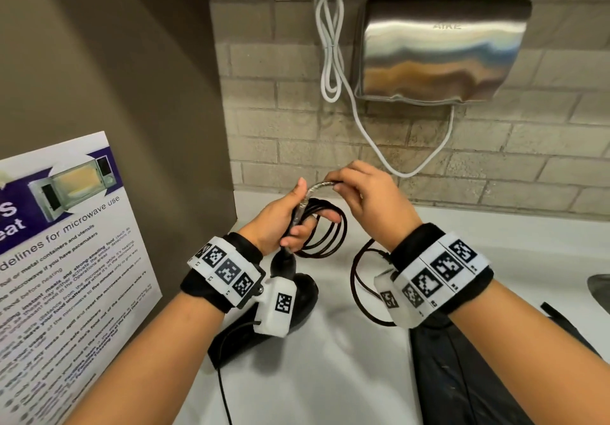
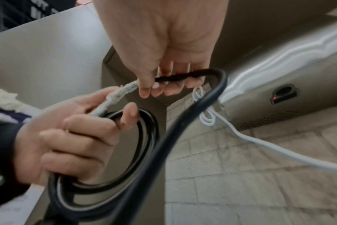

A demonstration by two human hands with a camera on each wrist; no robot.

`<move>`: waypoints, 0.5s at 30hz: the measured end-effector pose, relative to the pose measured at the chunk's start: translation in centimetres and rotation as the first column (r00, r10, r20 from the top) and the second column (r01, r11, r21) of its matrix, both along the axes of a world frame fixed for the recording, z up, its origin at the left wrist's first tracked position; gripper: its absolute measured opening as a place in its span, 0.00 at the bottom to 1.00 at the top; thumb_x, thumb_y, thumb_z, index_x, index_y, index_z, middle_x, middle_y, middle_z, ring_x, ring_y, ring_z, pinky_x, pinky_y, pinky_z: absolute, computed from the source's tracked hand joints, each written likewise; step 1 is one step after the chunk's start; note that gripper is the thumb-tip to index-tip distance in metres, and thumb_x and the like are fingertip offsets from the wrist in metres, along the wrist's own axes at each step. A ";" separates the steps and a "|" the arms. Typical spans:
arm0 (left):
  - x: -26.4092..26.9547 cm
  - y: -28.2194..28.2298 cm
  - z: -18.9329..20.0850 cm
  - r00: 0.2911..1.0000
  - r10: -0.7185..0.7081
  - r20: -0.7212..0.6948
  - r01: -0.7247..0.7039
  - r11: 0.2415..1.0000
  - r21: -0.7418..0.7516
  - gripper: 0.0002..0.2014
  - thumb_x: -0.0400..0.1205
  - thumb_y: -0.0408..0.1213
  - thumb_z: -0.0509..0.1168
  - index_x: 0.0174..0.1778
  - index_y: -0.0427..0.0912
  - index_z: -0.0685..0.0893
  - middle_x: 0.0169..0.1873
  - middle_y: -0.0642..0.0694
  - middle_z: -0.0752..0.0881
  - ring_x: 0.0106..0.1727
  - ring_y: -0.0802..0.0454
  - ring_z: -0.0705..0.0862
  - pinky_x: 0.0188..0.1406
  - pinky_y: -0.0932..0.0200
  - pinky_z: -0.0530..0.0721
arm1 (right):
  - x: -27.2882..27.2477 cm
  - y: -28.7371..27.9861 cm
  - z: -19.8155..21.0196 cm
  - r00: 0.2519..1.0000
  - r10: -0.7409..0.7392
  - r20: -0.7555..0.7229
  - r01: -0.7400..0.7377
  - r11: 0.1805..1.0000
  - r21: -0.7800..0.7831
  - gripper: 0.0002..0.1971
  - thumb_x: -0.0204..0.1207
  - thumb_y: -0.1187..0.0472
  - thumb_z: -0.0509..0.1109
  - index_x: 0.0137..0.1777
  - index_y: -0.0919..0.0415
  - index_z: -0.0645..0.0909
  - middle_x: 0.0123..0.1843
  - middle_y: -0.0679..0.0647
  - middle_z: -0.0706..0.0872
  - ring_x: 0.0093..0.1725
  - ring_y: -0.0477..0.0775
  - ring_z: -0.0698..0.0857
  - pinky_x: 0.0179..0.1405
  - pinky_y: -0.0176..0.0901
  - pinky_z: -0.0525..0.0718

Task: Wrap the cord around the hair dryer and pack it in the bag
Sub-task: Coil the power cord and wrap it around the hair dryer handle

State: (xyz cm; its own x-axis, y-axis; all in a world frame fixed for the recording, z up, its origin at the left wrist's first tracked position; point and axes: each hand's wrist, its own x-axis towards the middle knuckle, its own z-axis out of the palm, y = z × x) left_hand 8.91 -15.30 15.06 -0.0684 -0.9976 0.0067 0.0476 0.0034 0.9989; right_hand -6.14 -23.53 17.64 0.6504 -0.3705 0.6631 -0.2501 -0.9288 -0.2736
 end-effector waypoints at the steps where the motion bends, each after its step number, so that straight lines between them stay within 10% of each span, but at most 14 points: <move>1: 0.2 0.0 -0.1 0.999 -0.008 -0.039 0.008 1.000 -0.005 0.37 0.74 0.65 0.42 0.43 0.41 0.89 0.12 0.55 0.64 0.09 0.62 0.60 0.13 0.68 0.59 | 0.1 -0.1 0.0 1.000 0.022 -0.002 -0.022 0.999 0.044 0.12 0.79 0.64 0.63 0.58 0.63 0.84 0.50 0.58 0.85 0.49 0.55 0.84 0.51 0.33 0.75; 5: 0.8 0.2 -0.3 0.998 -0.013 -0.062 0.010 0.999 -0.050 0.24 0.80 0.53 0.53 0.41 0.39 0.88 0.13 0.56 0.66 0.09 0.65 0.60 0.11 0.68 0.57 | 0.1 -0.2 -1.3 0.997 0.049 -0.057 -0.036 0.977 0.211 0.15 0.81 0.66 0.60 0.65 0.58 0.79 0.51 0.55 0.88 0.51 0.52 0.86 0.52 0.28 0.73; 10: 0.8 0.5 -0.3 0.994 0.110 0.013 -0.109 0.992 -0.059 0.08 0.77 0.36 0.60 0.42 0.36 0.82 0.16 0.54 0.71 0.12 0.62 0.66 0.12 0.71 0.62 | -0.2 0.0 -2.4 0.998 0.065 -0.008 -0.059 0.954 0.292 0.24 0.82 0.71 0.54 0.72 0.47 0.71 0.46 0.47 0.82 0.33 0.25 0.78 0.38 0.19 0.71; 15: 0.6 0.5 0.1 0.990 0.141 0.006 -0.141 0.990 -0.030 0.16 0.83 0.42 0.52 0.43 0.37 0.83 0.15 0.55 0.67 0.11 0.61 0.64 0.16 0.66 0.71 | 0.0 -0.2 -2.1 0.998 -0.037 0.048 0.031 0.991 0.132 0.29 0.76 0.76 0.52 0.69 0.48 0.76 0.49 0.52 0.82 0.46 0.49 0.83 0.48 0.49 0.83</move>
State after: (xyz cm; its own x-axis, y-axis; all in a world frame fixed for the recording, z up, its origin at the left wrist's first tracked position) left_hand 9.49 -14.84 15.13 0.0727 -0.9967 0.0362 0.0364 0.0389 0.9986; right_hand -6.17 -23.76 15.52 0.6029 -0.4775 0.6391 -0.2639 -0.8754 -0.4051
